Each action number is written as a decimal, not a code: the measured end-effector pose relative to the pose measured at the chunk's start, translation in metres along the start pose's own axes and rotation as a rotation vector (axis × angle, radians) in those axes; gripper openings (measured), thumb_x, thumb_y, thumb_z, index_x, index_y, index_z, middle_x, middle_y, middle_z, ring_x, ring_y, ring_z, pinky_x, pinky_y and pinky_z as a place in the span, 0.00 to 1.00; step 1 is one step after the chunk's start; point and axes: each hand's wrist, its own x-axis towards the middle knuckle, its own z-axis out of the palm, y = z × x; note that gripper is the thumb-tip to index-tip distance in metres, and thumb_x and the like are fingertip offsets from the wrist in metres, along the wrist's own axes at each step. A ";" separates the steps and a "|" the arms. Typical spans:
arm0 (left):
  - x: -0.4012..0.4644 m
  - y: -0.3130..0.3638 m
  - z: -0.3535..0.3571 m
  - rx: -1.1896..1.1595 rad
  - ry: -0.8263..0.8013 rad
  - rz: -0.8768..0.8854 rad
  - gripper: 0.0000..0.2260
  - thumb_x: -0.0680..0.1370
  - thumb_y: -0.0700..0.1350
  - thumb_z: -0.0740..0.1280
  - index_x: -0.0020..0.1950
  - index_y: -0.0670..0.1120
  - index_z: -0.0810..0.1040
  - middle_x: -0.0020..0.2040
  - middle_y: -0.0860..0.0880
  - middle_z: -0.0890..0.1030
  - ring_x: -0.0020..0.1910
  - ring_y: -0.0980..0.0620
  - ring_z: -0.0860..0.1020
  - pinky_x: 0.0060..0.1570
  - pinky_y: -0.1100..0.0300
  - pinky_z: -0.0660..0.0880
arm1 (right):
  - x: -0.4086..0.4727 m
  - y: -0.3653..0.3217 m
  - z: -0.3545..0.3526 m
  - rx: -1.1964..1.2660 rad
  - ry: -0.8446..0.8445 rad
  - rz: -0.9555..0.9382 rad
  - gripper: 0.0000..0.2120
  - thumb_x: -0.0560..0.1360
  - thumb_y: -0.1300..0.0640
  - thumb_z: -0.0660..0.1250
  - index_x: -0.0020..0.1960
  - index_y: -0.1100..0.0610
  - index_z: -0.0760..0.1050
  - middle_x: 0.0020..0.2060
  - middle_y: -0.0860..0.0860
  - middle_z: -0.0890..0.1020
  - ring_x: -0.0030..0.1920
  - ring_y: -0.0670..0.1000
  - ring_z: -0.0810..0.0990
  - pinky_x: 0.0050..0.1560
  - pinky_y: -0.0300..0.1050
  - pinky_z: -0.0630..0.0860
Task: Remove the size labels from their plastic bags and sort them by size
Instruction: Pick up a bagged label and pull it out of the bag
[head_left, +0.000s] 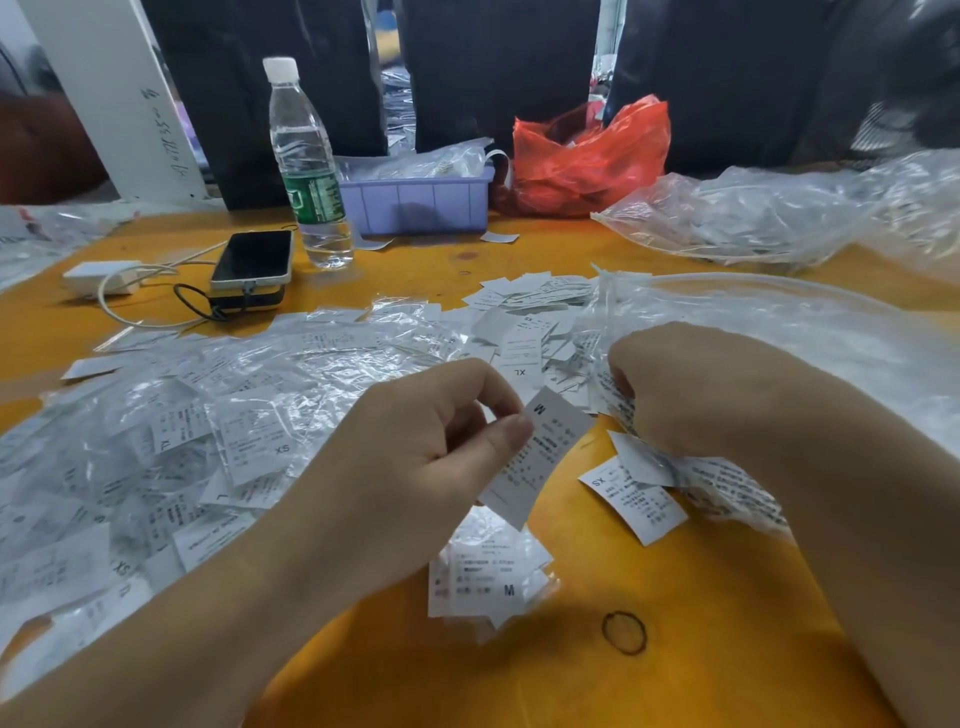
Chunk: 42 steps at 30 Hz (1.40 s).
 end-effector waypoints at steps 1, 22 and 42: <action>0.000 0.000 0.000 0.000 -0.006 -0.001 0.10 0.73 0.59 0.63 0.42 0.55 0.77 0.30 0.42 0.78 0.30 0.43 0.74 0.26 0.59 0.67 | 0.001 0.000 0.001 0.000 -0.002 -0.007 0.08 0.73 0.66 0.59 0.39 0.55 0.68 0.35 0.51 0.72 0.33 0.49 0.69 0.31 0.42 0.63; 0.000 -0.011 -0.002 0.047 -0.011 -0.008 0.10 0.72 0.61 0.62 0.43 0.58 0.78 0.32 0.48 0.81 0.28 0.48 0.74 0.26 0.64 0.68 | -0.004 -0.009 0.006 -0.063 -0.014 -0.050 0.13 0.77 0.65 0.61 0.59 0.57 0.73 0.44 0.50 0.71 0.48 0.53 0.76 0.47 0.45 0.74; 0.000 -0.012 -0.002 0.050 -0.008 0.013 0.10 0.71 0.61 0.63 0.44 0.59 0.79 0.32 0.47 0.81 0.28 0.47 0.74 0.26 0.59 0.69 | -0.026 0.003 0.025 0.039 0.224 0.096 0.31 0.73 0.65 0.65 0.72 0.54 0.57 0.62 0.56 0.62 0.58 0.59 0.70 0.45 0.51 0.75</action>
